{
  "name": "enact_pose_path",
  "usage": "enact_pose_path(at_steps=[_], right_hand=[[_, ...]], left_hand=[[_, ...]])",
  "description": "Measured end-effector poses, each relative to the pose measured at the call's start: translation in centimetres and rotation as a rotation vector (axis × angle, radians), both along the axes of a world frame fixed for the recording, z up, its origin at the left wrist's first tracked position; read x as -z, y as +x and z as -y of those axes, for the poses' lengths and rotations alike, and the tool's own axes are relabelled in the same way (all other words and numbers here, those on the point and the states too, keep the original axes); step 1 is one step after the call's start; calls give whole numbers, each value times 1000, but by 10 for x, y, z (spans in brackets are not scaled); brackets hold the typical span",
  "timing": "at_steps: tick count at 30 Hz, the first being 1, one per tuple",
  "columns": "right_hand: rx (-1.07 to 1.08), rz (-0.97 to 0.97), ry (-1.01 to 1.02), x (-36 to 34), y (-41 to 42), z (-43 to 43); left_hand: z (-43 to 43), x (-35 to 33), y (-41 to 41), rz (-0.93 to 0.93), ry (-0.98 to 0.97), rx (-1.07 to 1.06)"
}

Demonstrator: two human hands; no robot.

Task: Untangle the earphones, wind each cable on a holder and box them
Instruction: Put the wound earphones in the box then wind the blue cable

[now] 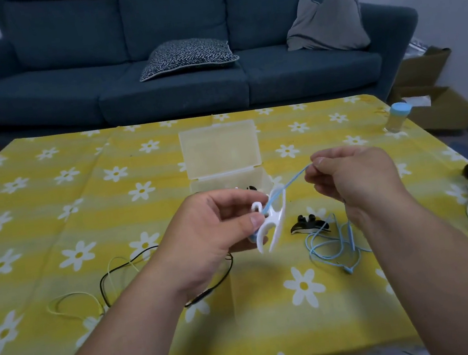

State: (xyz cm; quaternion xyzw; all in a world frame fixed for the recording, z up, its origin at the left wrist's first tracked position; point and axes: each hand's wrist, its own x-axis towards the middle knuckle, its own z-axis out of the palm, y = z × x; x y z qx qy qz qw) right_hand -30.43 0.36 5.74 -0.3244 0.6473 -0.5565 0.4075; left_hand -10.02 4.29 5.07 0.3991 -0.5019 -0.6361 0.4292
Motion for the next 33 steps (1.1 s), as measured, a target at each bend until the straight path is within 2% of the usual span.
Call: enact_pose_path(at_steps=[2, 4, 9, 11, 14, 20, 24, 28, 31, 33], right_hand=[[-58, -44, 72, 6, 3, 0], [-205, -159, 164, 11, 7, -3], [-786, -504, 231, 12, 31, -24], [-953, -550, 208, 9, 44, -32], [-1056, -517, 167, 2, 54, -37], [-1141, -491, 72, -9, 55, -41], [-1125, -277, -33, -20, 48, -38], [-843, -22, -142, -32, 41, -30], [-610, 17, -180, -29, 35, -20], [-498, -42, -164, -23, 30, -14]], left_hand=[[1, -3, 0, -80, -4, -48], [3, -4, 1, -129, -26, -131], [12, -2, 6, -114, -80, -421], [14, 0, 7, -66, -100, -493], [17, 2, 9, -15, -111, -561], [18, 7, 9, 50, -124, -588], [19, 9, 11, 247, -226, -560], [18, 11, 10, 358, -291, -445], [14, 9, 5, 380, -304, -334], [10, 6, 2, 353, -286, -264]])
